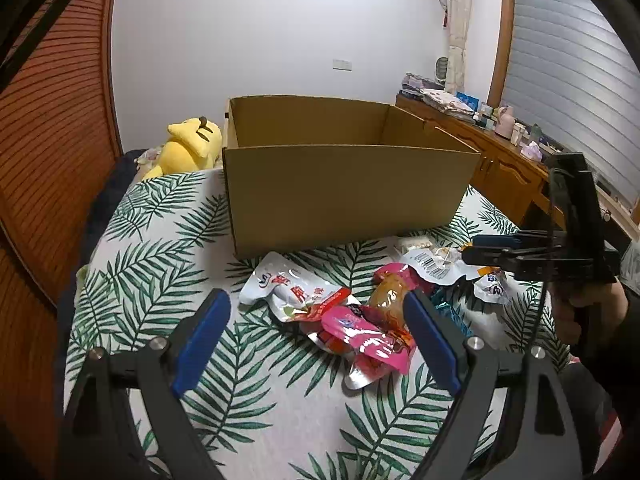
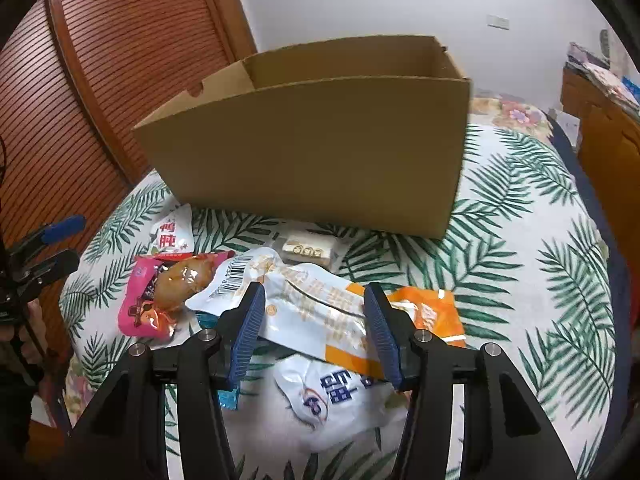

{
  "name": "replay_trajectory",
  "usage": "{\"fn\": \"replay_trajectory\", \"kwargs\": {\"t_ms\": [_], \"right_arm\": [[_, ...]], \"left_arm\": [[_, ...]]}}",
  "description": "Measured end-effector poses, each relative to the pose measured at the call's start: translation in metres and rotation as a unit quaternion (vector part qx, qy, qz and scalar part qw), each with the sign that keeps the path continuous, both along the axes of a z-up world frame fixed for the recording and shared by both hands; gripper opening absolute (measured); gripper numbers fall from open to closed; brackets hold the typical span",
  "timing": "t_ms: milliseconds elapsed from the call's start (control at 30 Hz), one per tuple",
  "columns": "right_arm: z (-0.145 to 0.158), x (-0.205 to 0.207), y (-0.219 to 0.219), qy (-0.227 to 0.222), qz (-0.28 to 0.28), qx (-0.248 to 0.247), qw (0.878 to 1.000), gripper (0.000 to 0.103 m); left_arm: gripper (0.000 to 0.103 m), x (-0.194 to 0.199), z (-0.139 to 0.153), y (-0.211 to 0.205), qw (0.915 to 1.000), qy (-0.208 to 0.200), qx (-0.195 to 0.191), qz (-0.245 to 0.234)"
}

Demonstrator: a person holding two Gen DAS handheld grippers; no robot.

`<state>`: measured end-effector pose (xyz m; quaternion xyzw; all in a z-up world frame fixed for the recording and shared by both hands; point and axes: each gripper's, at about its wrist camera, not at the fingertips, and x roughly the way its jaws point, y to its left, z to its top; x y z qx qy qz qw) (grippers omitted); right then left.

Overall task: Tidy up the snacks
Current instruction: 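Move both grippers back to the snacks and lower the right onto the white-orange pouch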

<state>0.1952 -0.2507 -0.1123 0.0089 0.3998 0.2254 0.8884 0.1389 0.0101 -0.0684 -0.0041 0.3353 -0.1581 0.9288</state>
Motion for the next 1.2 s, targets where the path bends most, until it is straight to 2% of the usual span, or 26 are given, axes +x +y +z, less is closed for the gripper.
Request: {"fn": "replay_trajectory", "kwargs": {"t_ms": [133,333,533,700,900,1133,1200], "right_arm": [[-0.003,0.004,0.004,0.014,0.027,0.014,0.999,0.055],[-0.003,-0.005,0.010,0.013,0.043,0.001,0.999,0.062],[-0.005,-0.015,0.019,0.007,0.057,-0.038,0.998,0.066],[-0.013,-0.009,0.024,0.009,0.043,-0.071,0.996,0.067],[-0.017,-0.002,0.022,0.012,0.038,-0.069,0.997,0.067],[-0.028,0.005,0.027,0.017,0.044,-0.106,0.993,0.067],[-0.027,0.005,0.026,0.018,0.041,-0.105,0.993,0.062]], "left_arm": [[0.089,-0.001,-0.001,-0.002,1.0000,0.003,-0.001,-0.002],[0.089,-0.001,-0.005,-0.003,1.0000,0.008,-0.001,-0.004],[0.089,-0.002,-0.007,-0.005,0.9999,0.010,-0.004,-0.006],[0.089,-0.003,-0.008,-0.009,0.9999,0.012,-0.003,-0.010],[0.089,-0.004,-0.013,-0.010,0.9997,0.019,-0.003,-0.012],[0.089,-0.003,-0.020,-0.013,0.9995,0.028,-0.006,-0.013],[0.089,-0.004,-0.021,-0.013,0.9994,0.030,-0.007,-0.013]]}}
